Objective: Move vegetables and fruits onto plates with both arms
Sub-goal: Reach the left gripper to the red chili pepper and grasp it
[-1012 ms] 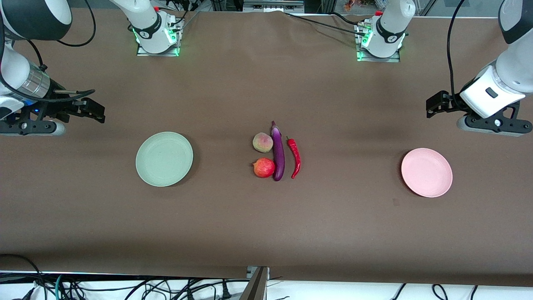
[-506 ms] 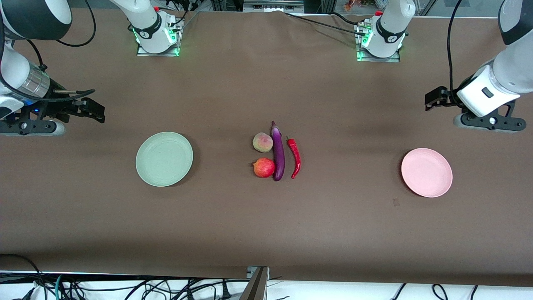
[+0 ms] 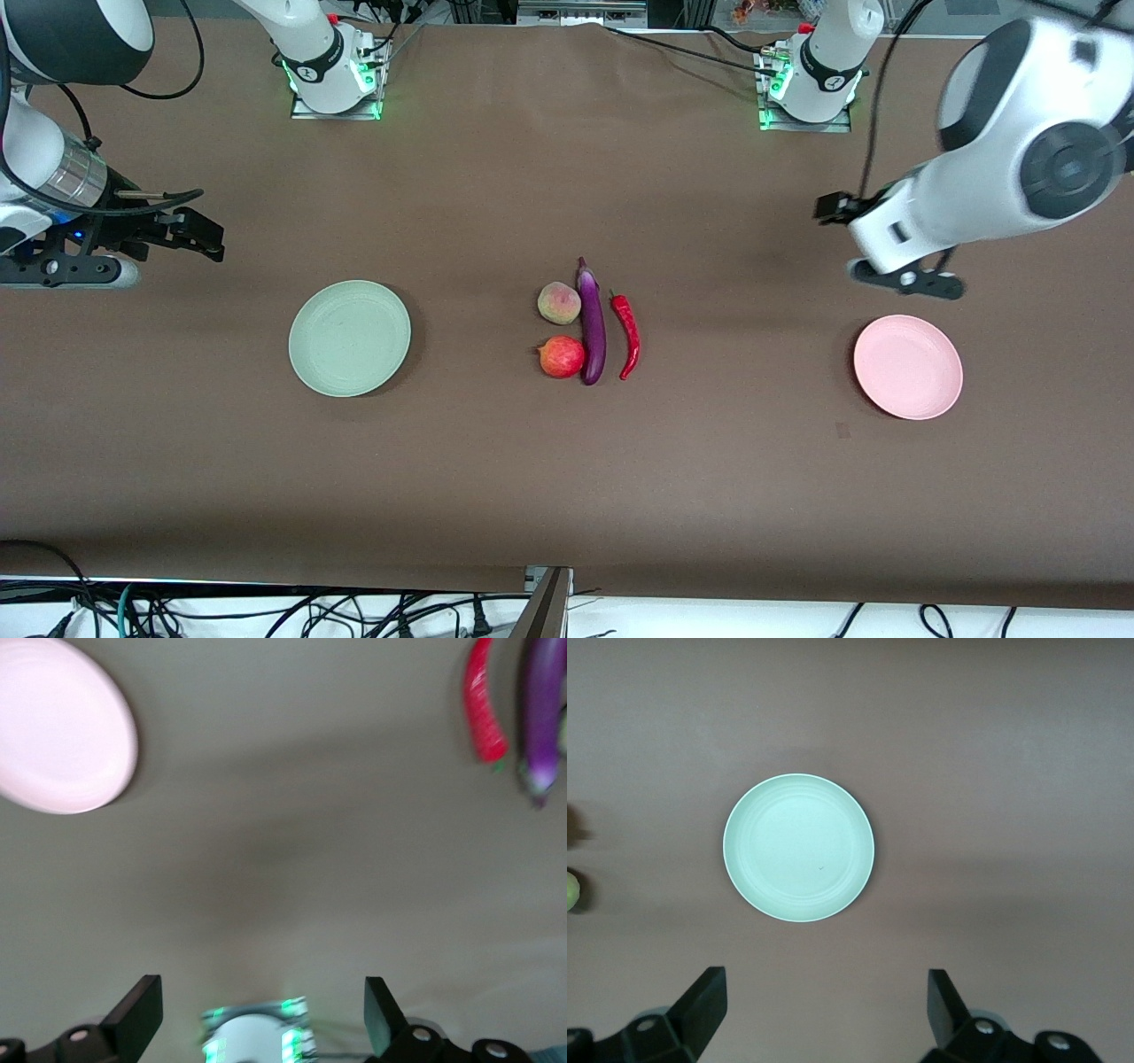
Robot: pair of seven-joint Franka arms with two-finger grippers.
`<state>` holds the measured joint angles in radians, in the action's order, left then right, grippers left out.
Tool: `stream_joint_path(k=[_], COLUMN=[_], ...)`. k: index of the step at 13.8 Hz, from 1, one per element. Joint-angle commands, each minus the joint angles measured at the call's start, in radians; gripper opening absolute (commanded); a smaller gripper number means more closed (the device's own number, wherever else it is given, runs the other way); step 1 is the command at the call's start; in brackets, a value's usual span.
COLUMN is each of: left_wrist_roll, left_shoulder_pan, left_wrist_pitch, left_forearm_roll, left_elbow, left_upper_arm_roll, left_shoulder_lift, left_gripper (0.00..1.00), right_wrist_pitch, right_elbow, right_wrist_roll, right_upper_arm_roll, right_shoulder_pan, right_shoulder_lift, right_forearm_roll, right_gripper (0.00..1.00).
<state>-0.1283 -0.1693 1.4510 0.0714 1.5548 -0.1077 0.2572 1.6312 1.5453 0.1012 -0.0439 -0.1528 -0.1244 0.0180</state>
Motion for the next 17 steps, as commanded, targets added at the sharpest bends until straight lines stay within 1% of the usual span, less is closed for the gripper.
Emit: stream_joint_path(k=[1, 3, 5, 7, 8, 10, 12, 15, 17], left_wrist_roll=[-0.161, -0.311, -0.355, -0.378, -0.387, -0.450, -0.479, -0.481, -0.481], left_shoulder_pan=[-0.102, -0.180, -0.216, -0.231, -0.261, -0.289, -0.323, -0.326, -0.331], left_wrist_pitch=[0.130, 0.247, 0.378, 0.535, 0.618, 0.747, 0.811, 0.819, 0.845], left_forearm_roll=[0.025, 0.012, -0.001, -0.001, -0.001, -0.001, -0.001, -0.002, -0.004], left_elbow=[-0.019, -0.018, -0.018, 0.004, 0.022, 0.033, 0.036, 0.048, 0.050], left_upper_arm_roll=[0.008, 0.010, 0.010, 0.008, 0.010, 0.010, 0.013, 0.016, 0.016], left_shoulder_lift=[0.100, 0.181, 0.264, 0.325, 0.358, 0.424, 0.464, 0.467, 0.502], left_gripper=[1.00, 1.00, 1.00, 1.00, 1.00, 1.00, 1.00, 1.00, 1.00], right_wrist_pitch=[-0.007, -0.005, -0.005, -0.005, -0.005, -0.005, -0.005, -0.005, -0.005], right_elbow=[-0.017, -0.017, -0.017, -0.017, -0.017, -0.017, -0.017, -0.016, -0.017], right_wrist_roll=[0.005, 0.005, 0.005, 0.005, 0.005, 0.005, 0.006, 0.005, 0.005], right_upper_arm_roll=[0.003, 0.003, 0.003, 0.003, 0.003, 0.003, 0.003, 0.003, 0.003], right_shoulder_pan=[-0.002, -0.002, -0.002, -0.004, -0.004, -0.004, -0.004, -0.004, -0.004], right_shoulder_lift=[-0.006, -0.006, -0.006, -0.006, -0.006, -0.006, -0.006, -0.006, -0.006], right_forearm_roll=[0.011, 0.013, 0.013, 0.013, 0.013, 0.013, 0.011, 0.013, 0.013], right_gripper=[1.00, 1.00, 1.00, 1.00, 1.00, 1.00, 1.00, 1.00, 1.00])
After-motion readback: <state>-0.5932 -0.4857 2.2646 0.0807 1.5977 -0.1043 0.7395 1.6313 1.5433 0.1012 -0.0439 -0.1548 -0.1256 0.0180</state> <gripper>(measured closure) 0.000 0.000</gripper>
